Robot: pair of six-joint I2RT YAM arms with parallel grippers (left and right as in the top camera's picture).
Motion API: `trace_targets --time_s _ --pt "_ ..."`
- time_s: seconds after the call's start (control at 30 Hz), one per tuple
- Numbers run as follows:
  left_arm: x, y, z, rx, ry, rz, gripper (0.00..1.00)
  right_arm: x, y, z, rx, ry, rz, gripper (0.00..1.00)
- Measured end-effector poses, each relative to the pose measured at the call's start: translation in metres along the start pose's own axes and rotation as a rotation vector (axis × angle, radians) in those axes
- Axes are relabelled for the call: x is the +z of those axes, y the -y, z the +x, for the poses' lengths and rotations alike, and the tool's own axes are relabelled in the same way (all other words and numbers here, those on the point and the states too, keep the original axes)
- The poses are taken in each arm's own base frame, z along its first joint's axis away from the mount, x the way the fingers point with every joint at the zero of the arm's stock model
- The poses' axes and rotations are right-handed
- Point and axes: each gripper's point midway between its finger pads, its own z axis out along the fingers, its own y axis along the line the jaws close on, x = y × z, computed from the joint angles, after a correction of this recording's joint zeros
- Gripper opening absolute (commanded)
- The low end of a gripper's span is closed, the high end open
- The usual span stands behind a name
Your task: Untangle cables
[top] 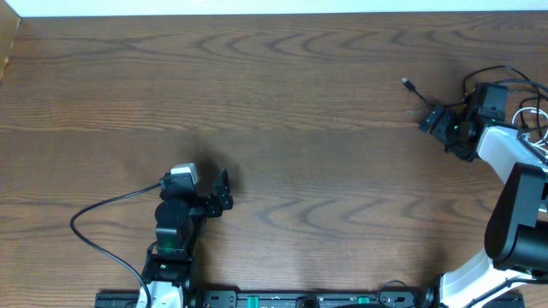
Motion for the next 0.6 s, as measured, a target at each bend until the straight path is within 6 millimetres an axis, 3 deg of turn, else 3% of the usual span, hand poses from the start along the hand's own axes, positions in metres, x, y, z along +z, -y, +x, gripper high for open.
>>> trace_targets --time_s 0.33,0.5,0.6 --pt "-0.013 -0.005 0.004 0.0 -0.01 -0.029 0.98 0.0 0.0 0.0 0.0 0.0 0.0 0.99" --pt "-0.028 -0.009 0.005 -0.001 0.005 -0.047 0.98 0.0 0.0 0.0 0.0 0.0 0.001 0.99" --pt "-0.044 0.003 -0.031 0.004 0.17 0.006 0.98 0.0 -0.001 0.0 0.0 0.0 -0.003 0.99"
